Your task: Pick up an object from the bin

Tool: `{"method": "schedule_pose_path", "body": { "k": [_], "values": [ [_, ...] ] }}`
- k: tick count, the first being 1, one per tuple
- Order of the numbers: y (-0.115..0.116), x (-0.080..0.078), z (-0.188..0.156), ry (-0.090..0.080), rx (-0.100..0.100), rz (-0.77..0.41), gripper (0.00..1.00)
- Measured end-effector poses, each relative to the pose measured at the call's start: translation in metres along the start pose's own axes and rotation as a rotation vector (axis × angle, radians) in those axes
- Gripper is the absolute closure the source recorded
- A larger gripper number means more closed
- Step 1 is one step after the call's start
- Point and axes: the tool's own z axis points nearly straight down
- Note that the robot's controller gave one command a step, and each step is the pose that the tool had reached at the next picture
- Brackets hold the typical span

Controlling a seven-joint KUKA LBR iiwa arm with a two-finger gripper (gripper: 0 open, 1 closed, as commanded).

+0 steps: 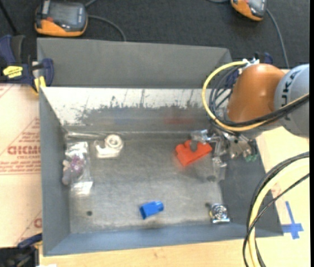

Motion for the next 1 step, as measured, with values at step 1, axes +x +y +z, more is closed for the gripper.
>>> {"method": "schedule_pose_path", "body": {
  "k": [1],
  "values": [
    [0.0006,-0.0488,0.0275,-0.008,0.004,-0.007,0.0]
  ]
}}
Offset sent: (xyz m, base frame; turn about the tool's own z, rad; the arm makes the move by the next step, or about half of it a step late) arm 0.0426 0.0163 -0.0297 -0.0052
